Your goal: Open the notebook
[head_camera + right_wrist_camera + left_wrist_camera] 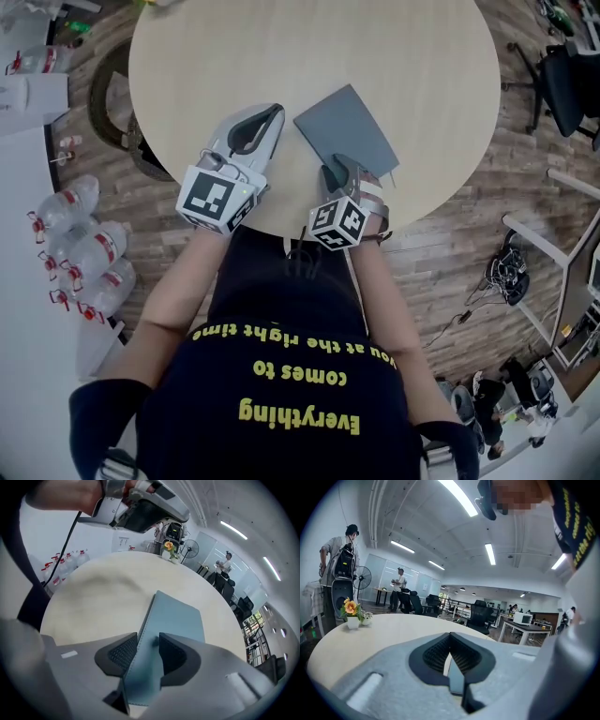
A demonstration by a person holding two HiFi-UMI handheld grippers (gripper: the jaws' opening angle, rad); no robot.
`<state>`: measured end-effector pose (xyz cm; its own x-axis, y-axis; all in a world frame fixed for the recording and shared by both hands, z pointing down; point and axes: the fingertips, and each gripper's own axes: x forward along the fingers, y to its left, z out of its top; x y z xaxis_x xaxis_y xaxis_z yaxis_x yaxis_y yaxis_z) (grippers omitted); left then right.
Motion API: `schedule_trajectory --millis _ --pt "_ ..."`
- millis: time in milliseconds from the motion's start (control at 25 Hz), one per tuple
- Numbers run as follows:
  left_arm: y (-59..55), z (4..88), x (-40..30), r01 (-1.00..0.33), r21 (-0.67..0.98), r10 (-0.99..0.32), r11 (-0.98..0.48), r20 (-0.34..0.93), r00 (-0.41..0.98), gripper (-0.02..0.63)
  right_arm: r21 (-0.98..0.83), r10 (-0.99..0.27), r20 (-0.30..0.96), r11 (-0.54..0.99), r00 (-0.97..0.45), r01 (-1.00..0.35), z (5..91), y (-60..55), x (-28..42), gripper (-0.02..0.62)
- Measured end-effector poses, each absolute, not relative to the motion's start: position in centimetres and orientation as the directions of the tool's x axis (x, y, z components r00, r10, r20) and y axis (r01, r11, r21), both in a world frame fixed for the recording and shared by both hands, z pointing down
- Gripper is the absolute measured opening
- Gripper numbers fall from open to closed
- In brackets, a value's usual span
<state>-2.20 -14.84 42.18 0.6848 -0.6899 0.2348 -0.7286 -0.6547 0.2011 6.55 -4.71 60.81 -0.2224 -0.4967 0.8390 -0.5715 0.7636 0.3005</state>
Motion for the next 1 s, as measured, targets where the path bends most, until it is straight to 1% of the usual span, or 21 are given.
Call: schedule_trajectory --millis 80,200,320,440,600,840,1000 --pt "-14.8 42.2 -2.2 -0.727 0.200 -0.689 -0.657 0.233 0.687 0.003 0.297 -0.505 0.836 0.746 -0.215 -0.597 60.8 -4.9 6.8 0.177" --pt "-14.7 42.1 -2.3 -0.725 0.199 -0.688 -0.659 0.231 0.688 0.003 0.288 -0.507 0.831 0.744 -0.228 -0.604 60.9 -5.0 6.7 0.185" --pt "-14.6 42.1 -2.3 -0.724 0.200 -0.687 -0.660 0.231 0.689 0.003 0.305 -0.521 0.822 0.743 -0.229 -0.595 61.0 -4.7 6.4 0.136" --pt "-14.4 41.9 -2.4 -0.722 0.196 -0.684 -0.664 0.230 0.692 0.003 0.328 -0.542 0.810 0.735 -0.223 -0.594 60.8 -4.5 6.2 0.108" --pt "-14.4 41.9 -2.7 -0.727 0.192 -0.691 -0.659 0.227 0.686 0.003 0.290 -0.546 0.797 0.722 -0.260 -0.628 60.3 -4.3 6.2 0.057" --pt "-14.2 41.8 -3.4 -0.738 0.194 -0.703 -0.646 0.226 0.675 0.003 0.224 -0.606 0.720 0.664 -0.338 -0.714 56.3 -4.7 7.0 0.037" --pt "-14.2 41.9 -3.8 -0.740 0.195 -0.704 -0.644 0.227 0.673 0.003 0.214 -0.641 0.682 0.635 -0.352 -0.742 52.5 -5.7 8.3 0.034"
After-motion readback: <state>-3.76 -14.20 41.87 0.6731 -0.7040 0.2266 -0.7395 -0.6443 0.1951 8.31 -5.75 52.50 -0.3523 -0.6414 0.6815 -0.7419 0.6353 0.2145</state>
